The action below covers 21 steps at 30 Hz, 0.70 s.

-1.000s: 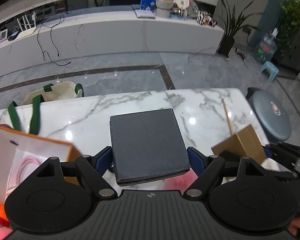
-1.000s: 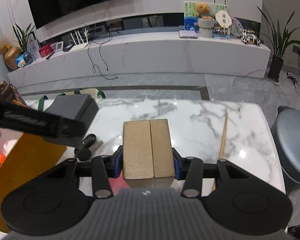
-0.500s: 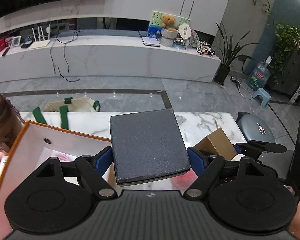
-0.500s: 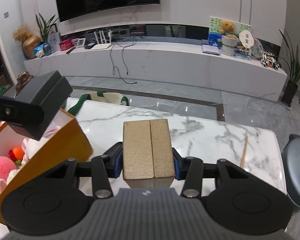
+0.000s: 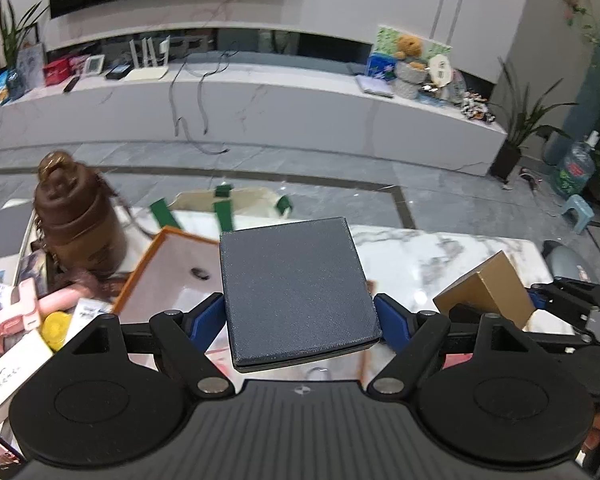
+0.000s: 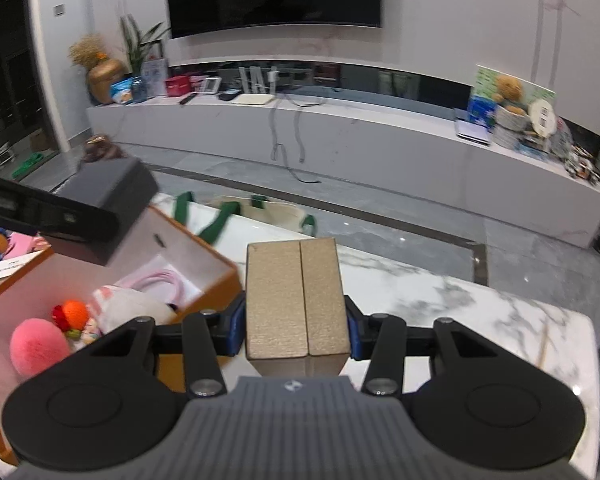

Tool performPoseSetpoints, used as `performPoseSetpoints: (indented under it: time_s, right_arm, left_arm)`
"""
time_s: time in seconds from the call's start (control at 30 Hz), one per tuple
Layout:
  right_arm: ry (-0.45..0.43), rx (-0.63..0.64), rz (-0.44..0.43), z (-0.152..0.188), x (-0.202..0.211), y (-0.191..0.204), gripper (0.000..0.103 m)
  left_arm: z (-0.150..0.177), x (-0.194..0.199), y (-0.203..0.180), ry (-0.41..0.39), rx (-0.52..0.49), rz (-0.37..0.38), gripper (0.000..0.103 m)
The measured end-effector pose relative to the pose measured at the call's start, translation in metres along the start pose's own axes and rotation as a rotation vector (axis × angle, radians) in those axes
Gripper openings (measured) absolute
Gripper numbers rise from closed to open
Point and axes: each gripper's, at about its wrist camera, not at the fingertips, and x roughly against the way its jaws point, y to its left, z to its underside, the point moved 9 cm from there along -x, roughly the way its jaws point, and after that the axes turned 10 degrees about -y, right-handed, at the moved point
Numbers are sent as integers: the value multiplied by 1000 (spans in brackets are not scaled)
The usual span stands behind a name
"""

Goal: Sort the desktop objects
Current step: 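Carry the grey box and cardboard box with both grippers over the white box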

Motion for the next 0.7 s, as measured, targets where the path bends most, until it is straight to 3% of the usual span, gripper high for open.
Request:
performPoseSetpoints:
  time_s: [0.37, 0.7]
  right_arm:
    - [0, 91, -110, -7, -31, 86, 49]
    - [-19, 116, -104, 0, -49, 104, 49]
  left_arm:
    - [17, -16, 56, 48, 53, -28, 93]
    - [28, -35, 75, 75, 74, -53, 93]
